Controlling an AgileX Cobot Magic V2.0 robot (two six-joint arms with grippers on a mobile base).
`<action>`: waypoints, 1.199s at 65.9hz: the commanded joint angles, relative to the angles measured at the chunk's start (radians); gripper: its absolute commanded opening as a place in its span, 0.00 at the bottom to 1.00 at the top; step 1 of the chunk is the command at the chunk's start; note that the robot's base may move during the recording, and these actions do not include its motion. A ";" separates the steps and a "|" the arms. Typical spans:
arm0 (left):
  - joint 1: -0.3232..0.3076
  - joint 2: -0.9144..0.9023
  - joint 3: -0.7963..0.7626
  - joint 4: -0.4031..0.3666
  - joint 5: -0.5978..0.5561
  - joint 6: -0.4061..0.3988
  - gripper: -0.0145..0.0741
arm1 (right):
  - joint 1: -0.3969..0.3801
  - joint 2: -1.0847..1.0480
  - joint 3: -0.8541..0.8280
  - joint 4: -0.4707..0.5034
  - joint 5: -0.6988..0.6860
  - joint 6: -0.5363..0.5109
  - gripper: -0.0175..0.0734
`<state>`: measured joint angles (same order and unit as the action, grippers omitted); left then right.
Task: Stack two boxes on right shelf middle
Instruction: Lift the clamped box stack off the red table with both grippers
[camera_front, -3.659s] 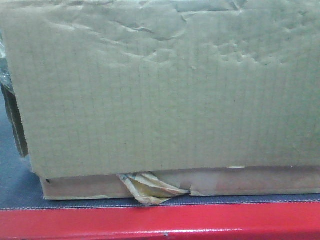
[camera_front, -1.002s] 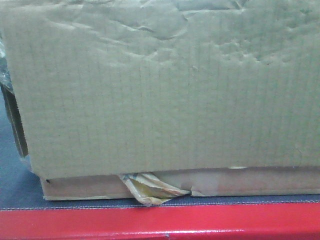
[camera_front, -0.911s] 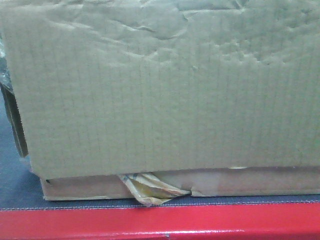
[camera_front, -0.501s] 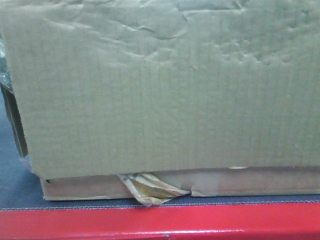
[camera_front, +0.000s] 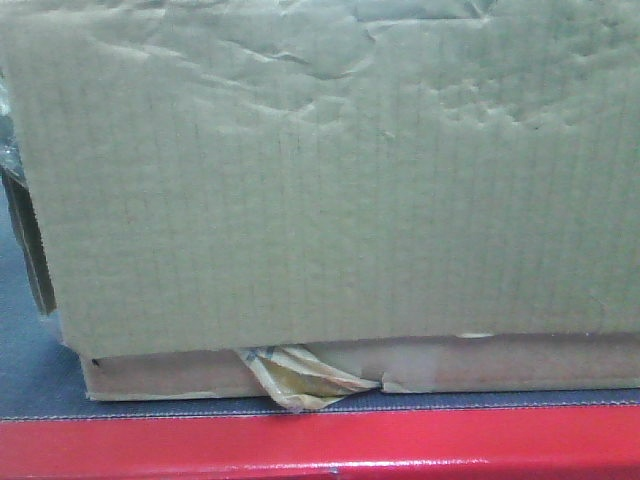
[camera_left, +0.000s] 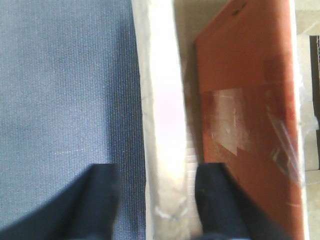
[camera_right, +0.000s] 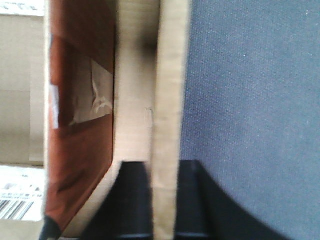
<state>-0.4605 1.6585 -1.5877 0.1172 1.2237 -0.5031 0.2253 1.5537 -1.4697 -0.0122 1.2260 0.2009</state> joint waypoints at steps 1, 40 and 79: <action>-0.003 -0.013 0.000 -0.001 -0.003 -0.001 0.17 | 0.002 -0.002 -0.008 -0.030 -0.005 -0.010 0.01; -0.061 -0.127 -0.070 0.275 -0.003 -0.137 0.04 | 0.098 -0.085 -0.112 -0.171 -0.065 0.147 0.02; -0.061 -0.157 -0.314 0.506 -0.108 -0.132 0.04 | 0.098 -0.122 -0.215 -0.359 -0.367 0.290 0.02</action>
<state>-0.5219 1.5215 -1.8887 0.5785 1.1285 -0.6311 0.3284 1.4484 -1.6699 -0.2735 0.8941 0.4606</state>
